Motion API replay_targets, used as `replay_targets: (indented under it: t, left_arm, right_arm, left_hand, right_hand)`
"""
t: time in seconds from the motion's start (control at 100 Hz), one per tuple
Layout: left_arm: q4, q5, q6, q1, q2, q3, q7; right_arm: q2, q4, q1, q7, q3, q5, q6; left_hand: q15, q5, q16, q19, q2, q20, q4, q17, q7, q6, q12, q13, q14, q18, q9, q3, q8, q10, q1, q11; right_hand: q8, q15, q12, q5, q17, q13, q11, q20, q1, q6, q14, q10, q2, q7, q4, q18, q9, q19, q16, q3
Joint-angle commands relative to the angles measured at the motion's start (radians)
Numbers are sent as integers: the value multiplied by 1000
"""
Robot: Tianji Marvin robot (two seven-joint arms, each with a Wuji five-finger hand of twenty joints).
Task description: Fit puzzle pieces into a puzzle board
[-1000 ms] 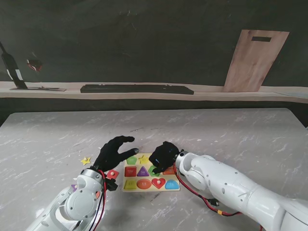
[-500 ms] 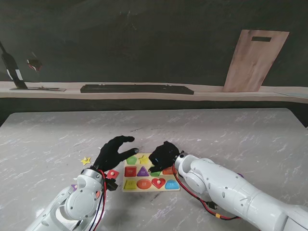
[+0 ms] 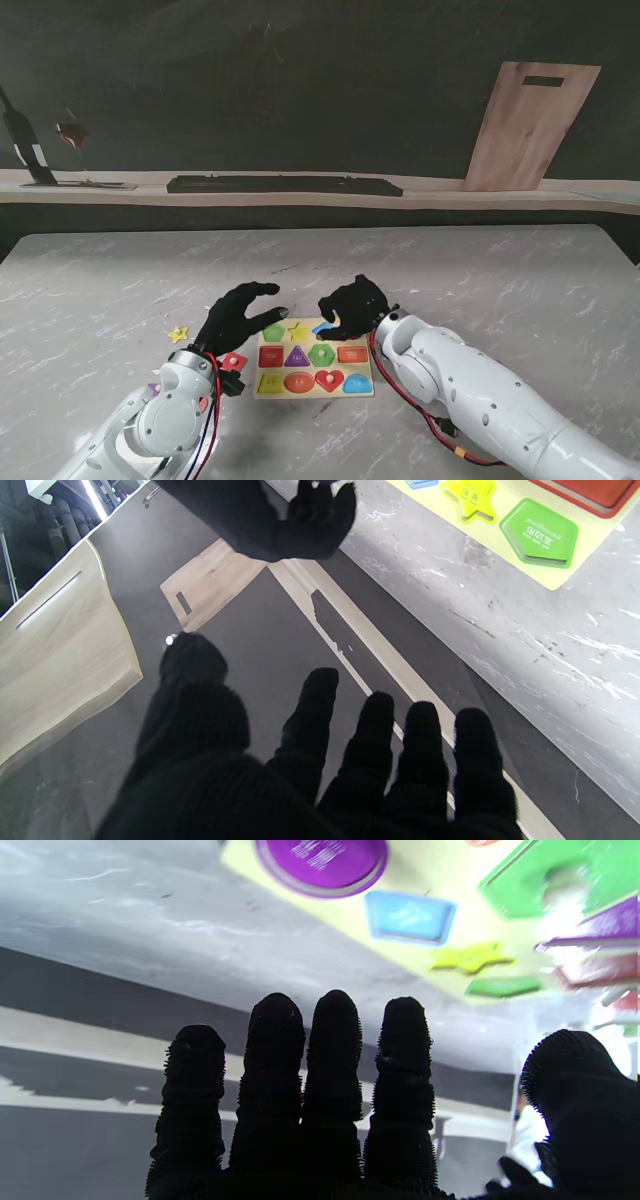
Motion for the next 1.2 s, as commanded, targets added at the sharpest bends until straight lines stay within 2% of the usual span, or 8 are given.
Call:
replay_targets:
  t: [0.0,0.1,0.18,0.27,0.46,0.59,0.92,1.19]
  left_arm:
    - [-2,-4,2,1,-3,2,-2]
    - [-2,-4,0,1,-3,2,-2]
    - [-2,-4,0,1,-2,2,-3]
    - [-1,-5,1,0,-2,3,-4]
    - [3,-5,2,-3,-1,5,-10]
    - [6,-5,4,-6,-1,8,-12]
    - [14,-9,10,-14,-1,15,-16]
    - [17,-11,13,-18,-3,19,-15]
  right_arm:
    - [30,-34,-26,25,34,-12,-8]
    - [55,-96,-86,99,155,-40,-88]
    - [74,-118,-120,138,238,-67,-185]
    - [90,-134,-159,159,314,-105,-251]
    - [111,-145,-235,203,441,-149,-326]
    - [121,-137,-279,212,504,-177,-341]
    - [139,-114,-357,115,607,-280,-346]
    - [149,-107,-389,63,647,-331,-344]
  left_hand:
    - [-19,24,-1,-11,26,11,30,-3,-17,-25,-7,35,-6,102,17,-25,-1,-10,-9,-13]
    - [-19,24,-1,-11,27,11,30,-3,-17,-26,-7,35,-6,102,17,-25,-1,-9,-10,-13]
    - [-19,24,-1,-11,27,11,30,-3,-17,-27,-7,34,-7,102,17,-25,0,-10,-10,-12]
    - [-19,24,-2,-11,27,11,30,-3,-17,-26,-7,34,-7,102,16,-24,0,-10,-8,-13]
    - [-20,23,-2,-11,27,10,30,-4,-17,-26,-7,33,-7,101,16,-25,0,-10,-9,-13]
    - [-20,25,-2,-12,28,10,30,-5,-16,-26,-7,34,-6,102,16,-25,0,-10,-9,-13]
    - [-20,25,-2,-11,26,10,30,-4,-17,-26,-7,33,-6,103,17,-26,0,-9,-10,-13]
    - [-20,-11,-2,-12,28,10,31,-5,-33,-23,-7,32,-8,103,14,-25,-6,-10,-11,-14]
  right_hand:
    - [-19,-31,2,-62,-17,-46,-17,10,-9,13,9,20,-16,-25,30,21,-56,1,-16,-3]
    - [-39,-125,-8,-158,-29,-100,-66,-16,25,-11,-16,-2,-63,-59,37,-6,-130,-57,-53,60]
    - [-50,-185,-14,-207,-20,-112,-93,-28,28,-27,-34,-20,-121,-72,31,-19,-172,-84,-75,177]
    - [-56,-241,-21,-228,-10,-99,-116,-43,32,-37,-46,-35,-167,-73,23,-25,-185,-115,-102,266]
    - [-68,-373,-39,-245,26,-61,-166,-85,128,-47,-60,-61,-331,-62,-1,-33,-184,-173,-169,430]
    - [-70,-354,-36,-246,53,-42,-163,-86,197,-56,-72,-76,-400,-44,-7,-46,-181,-167,-155,514]
    - [-79,-194,-18,-206,121,-1,-114,-29,207,-73,-102,-93,-441,-14,-35,-83,-140,-80,-75,532]
    - [-84,-157,-17,-197,139,9,-110,-11,211,-90,-118,-104,-484,-8,-44,-100,-133,-64,-57,546]
